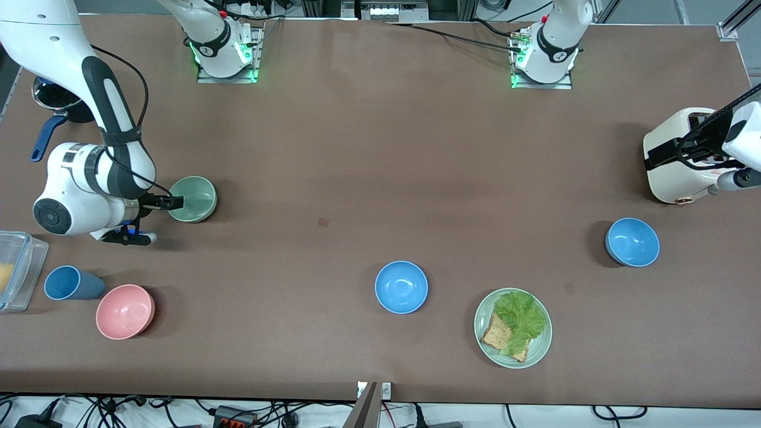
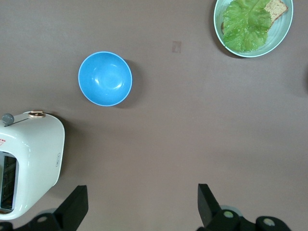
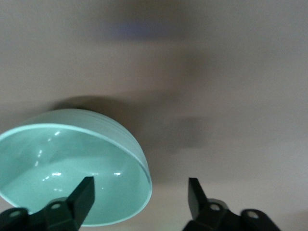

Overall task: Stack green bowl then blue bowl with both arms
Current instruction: 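Reach the right gripper to the pale green bowl and grasp its rim, then carry the green bowl with the right gripper while the left gripper reaches the blue bowl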

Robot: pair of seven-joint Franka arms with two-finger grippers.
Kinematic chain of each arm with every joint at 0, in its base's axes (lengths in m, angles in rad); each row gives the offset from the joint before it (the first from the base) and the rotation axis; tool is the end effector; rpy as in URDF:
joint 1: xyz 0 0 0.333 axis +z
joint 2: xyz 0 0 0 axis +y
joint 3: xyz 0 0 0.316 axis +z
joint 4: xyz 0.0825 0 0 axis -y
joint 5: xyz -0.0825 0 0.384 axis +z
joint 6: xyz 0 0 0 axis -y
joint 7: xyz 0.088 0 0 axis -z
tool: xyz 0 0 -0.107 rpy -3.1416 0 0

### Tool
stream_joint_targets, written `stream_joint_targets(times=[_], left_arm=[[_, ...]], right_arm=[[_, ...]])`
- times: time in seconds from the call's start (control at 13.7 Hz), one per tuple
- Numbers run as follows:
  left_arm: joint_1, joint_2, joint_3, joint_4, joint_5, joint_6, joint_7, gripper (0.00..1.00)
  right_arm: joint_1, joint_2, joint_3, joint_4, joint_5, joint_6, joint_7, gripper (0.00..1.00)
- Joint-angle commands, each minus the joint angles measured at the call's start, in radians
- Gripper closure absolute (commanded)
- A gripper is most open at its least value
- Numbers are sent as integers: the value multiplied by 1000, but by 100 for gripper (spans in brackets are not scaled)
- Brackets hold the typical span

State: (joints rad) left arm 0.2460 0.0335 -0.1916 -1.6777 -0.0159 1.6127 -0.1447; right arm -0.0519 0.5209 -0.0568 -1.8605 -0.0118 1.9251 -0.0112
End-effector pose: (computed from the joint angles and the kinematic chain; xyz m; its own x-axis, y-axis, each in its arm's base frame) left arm 0.5609 0.0304 0.5592 0.9752 0.1976 -0.0999 0.1994 -0.9799 0.0078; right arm 0.5817 -0.0634 0.2102 0.8935 -0.0878 -0.4403 -0.0824 -0.9961 0.0315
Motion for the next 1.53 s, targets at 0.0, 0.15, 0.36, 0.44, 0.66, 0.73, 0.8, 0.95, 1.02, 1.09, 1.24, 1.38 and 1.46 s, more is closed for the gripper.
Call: stream_joint_targets(times=[0.0,0.15,0.36,0.44,0.66,0.73,0.8,0.95,1.02,1.09,1.24,1.38,1.46], left_arm=[[6,12,-3,24,-4,-27,14,0],[6,12,-3,21,-4,-27,14,0],[9,12,-2,21,-4,-30,11,0],[9,12,-2,21,-4,-40,10,0],[7,25,0,26,1,-39,14,0],[7,25,-3,29,28,-34,16,0],[3,28,-3,30,68,-31,17,0],[1,49,-3,32,91,-17,17,0],[9,57,-3,30,85,-14,20,0],[10,65,0,32,86,1,20,0],[15,89,7,32,88,1,22,0],[35,91,8,30,83,-8,22,0],[47,94,8,30,80,-8,24,0]], right_arm=[[-11,4,8,-25,-7,3,-6,24],[-22,19,8,-25,-7,-3,-6,40],[-23,17,9,-23,-2,-21,-3,93],[-22,16,15,-23,-1,-34,-3,100],[-17,5,60,-3,25,-72,-6,100],[-16,2,92,13,45,-96,-7,100],[-14,-2,135,35,58,-116,-6,100],[-10,-4,259,85,91,-136,28,100],[-5,-2,309,98,99,-135,60,100],[10,1,352,110,117,-129,101,100],[84,2,387,124,136,-112,172,100],[228,17,387,153,138,-86,270,100],[291,30,387,158,138,-51,342,100]])
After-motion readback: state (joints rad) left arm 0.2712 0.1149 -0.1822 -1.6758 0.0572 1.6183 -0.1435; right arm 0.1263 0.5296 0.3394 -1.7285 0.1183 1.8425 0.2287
